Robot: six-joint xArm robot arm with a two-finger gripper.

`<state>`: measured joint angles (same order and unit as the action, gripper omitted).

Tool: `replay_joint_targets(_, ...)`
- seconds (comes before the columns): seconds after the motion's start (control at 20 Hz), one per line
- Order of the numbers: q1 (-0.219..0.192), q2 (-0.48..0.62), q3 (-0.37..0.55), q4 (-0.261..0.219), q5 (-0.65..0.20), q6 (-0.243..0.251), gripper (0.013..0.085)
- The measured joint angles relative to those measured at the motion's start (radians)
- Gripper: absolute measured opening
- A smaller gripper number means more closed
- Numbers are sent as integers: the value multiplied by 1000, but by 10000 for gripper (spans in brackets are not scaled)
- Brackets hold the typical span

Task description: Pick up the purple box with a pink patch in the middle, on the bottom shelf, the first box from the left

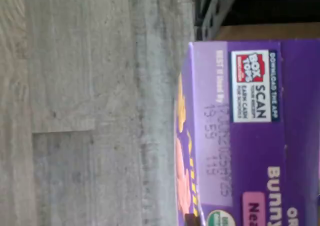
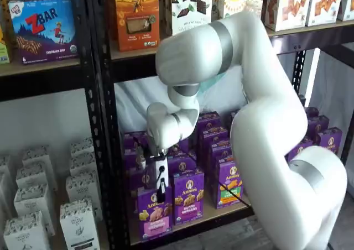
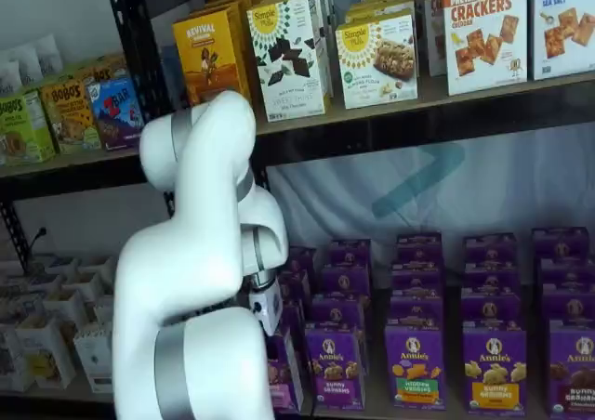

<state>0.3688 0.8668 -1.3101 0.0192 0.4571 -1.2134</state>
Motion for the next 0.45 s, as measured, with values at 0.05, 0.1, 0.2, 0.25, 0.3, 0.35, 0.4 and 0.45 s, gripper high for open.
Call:
replay_joint_targets(0.05, -1, -19, 20, 9, 3, -9, 250)
replay_joint_targets(0.1, -1, -37, 40, 20, 6, -19, 250)
replay_joint_targets(0.2, -2, -79, 89, 42, 2, -40, 250)
replay_joint_targets(0.25, -3, -101, 113, 51, 0, -49, 250)
replay_joint_targets(0.3, -5, -125, 139, 61, -3, -60, 250)
replay_joint_targets(0.35, -7, -142, 158, 66, -5, -66, 250)
replay_joint_targets(0.4, -9, -159, 177, 70, -8, -73, 250)
replay_joint_targets(0.45, -11, -174, 192, 77, -9, -81, 250)
